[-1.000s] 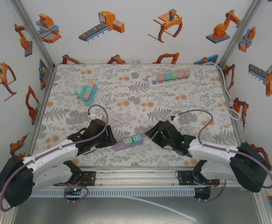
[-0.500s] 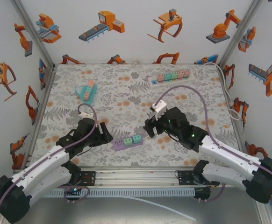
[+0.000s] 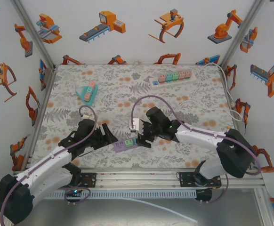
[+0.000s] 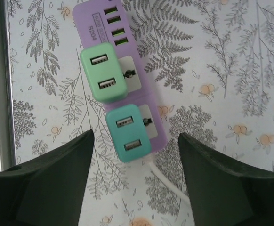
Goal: Pull the plug off the socket
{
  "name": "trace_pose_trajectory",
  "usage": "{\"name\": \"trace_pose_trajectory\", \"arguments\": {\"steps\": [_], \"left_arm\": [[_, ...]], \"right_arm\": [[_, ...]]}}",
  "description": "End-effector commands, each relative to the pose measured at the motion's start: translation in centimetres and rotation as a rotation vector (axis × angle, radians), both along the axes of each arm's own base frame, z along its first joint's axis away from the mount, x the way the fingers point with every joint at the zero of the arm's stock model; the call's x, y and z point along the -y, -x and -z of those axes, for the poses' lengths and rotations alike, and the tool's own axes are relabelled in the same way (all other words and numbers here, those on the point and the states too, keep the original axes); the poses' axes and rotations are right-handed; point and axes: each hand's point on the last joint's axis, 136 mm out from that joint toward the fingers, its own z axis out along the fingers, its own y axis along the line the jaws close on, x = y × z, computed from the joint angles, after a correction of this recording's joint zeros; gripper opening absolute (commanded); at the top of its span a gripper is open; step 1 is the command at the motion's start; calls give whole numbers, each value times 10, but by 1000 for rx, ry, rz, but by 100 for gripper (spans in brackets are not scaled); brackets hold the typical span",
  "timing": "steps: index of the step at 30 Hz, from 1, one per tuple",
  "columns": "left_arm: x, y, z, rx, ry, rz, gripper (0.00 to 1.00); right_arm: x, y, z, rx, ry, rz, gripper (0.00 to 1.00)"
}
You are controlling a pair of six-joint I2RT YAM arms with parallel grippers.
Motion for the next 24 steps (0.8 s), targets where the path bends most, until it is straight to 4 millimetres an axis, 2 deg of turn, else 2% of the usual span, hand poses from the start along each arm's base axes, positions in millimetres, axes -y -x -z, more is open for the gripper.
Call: {"name": "trace_pose_trajectory", "arguments": {"steps": [1, 4, 8, 12, 16, 21, 24], "left_arm": [[6, 0, 3, -23, 37, 2, 70], [9, 2, 10, -48, 38, 16, 70], [8, 3, 21, -82, 16, 11, 70], [6, 2, 26, -96, -14, 15, 69], [-18, 3, 42, -127, -154, -50, 65], [-10, -3, 36, -85, -85, -61, 65], [-14, -4, 40, -100, -128, -60, 65]], "right_arm": [[-22, -2, -17, 21, -101, -73, 56], [-24, -1, -10, 2, -95, -79, 38], [-26, 3, -11, -20, -119, -86, 31], [-27, 5, -8, -41, -120, -86, 27], [-30, 8, -10, -52, -134, -97, 26], [-32, 11, -11, -68, -141, -105, 26], [-33, 10, -12, -72, -144, -98, 26]]}}
